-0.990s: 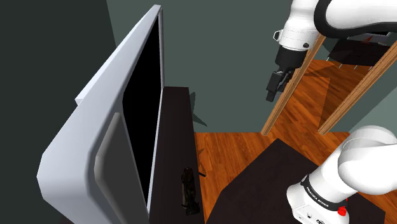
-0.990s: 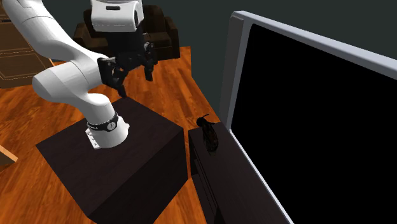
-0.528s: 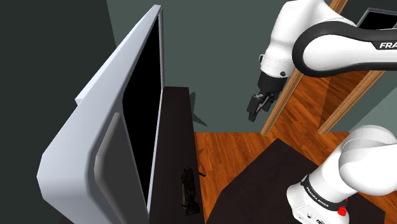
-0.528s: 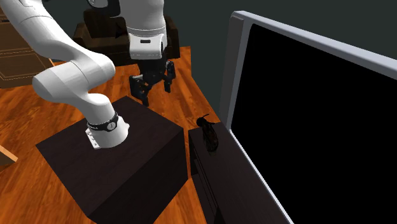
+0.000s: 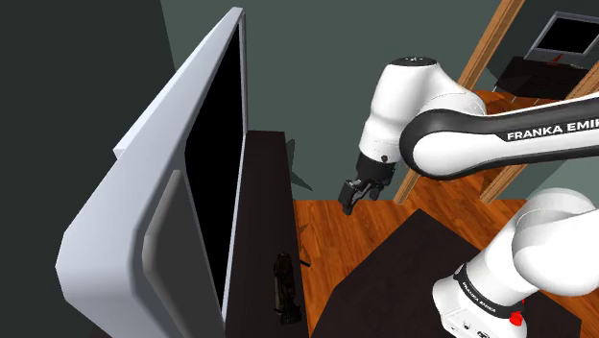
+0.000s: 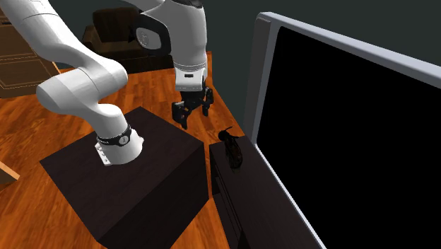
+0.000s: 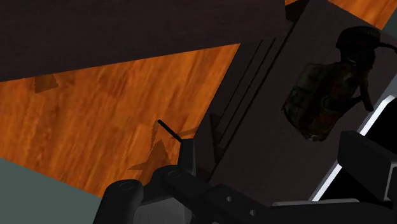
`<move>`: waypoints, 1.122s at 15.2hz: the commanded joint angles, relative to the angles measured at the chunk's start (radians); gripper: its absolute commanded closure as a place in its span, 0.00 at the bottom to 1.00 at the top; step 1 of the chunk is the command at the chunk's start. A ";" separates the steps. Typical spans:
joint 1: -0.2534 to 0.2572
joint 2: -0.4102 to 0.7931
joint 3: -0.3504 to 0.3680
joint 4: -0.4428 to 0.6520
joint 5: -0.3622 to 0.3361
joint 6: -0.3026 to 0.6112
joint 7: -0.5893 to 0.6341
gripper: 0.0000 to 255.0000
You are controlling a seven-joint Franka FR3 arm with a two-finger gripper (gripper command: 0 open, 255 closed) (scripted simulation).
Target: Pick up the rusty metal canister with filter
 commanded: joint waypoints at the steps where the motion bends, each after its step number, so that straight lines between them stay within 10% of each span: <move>1: -0.002 0.067 0.050 -0.010 0.016 0.090 0.058 0.00; 9: -0.094 0.424 0.261 0.044 -0.107 0.418 0.374 0.00; 13: -0.150 0.658 0.312 0.117 -0.410 0.538 0.686 0.00; 17: -0.031 0.875 0.181 0.232 -0.723 0.585 0.995 0.00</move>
